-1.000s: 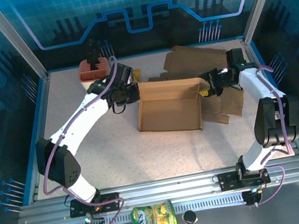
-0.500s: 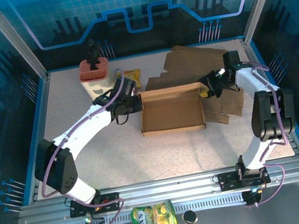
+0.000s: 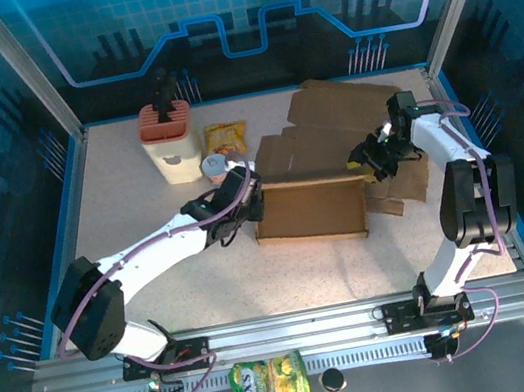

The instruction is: Fold the paper box

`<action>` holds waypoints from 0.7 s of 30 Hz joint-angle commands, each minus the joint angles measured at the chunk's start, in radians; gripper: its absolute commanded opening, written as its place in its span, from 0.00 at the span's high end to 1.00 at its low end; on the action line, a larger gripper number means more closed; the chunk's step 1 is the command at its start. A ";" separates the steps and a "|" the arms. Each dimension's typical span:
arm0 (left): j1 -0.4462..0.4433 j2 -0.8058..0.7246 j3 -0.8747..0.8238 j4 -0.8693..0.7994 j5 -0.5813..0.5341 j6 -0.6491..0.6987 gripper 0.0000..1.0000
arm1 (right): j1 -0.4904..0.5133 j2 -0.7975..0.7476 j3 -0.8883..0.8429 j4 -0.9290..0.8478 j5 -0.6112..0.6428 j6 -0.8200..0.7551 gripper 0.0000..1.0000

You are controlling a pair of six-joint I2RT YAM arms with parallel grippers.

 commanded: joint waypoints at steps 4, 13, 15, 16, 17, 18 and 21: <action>-0.061 0.004 -0.064 0.045 -0.050 0.006 1.00 | 0.022 -0.042 -0.014 -0.087 -0.002 -0.069 0.49; -0.088 -0.014 -0.109 0.013 -0.129 -0.053 1.00 | 0.005 -0.120 0.026 -0.177 0.021 -0.093 0.34; -0.089 -0.019 -0.115 0.010 -0.141 -0.060 1.00 | 0.000 -0.134 0.019 -0.191 0.023 -0.100 0.33; -0.090 -0.022 -0.116 0.005 -0.149 -0.063 1.00 | -0.003 -0.140 0.009 -0.192 0.026 -0.105 0.32; -0.089 -0.025 -0.118 0.004 -0.154 -0.063 1.00 | -0.003 -0.145 -0.006 -0.187 0.026 -0.111 0.30; -0.089 -0.026 -0.120 0.002 -0.158 -0.067 1.00 | -0.003 -0.148 -0.023 -0.177 0.023 -0.116 0.29; -0.090 -0.034 -0.127 -0.007 -0.175 -0.071 1.00 | 0.004 -0.151 -0.085 -0.119 -0.010 -0.130 0.24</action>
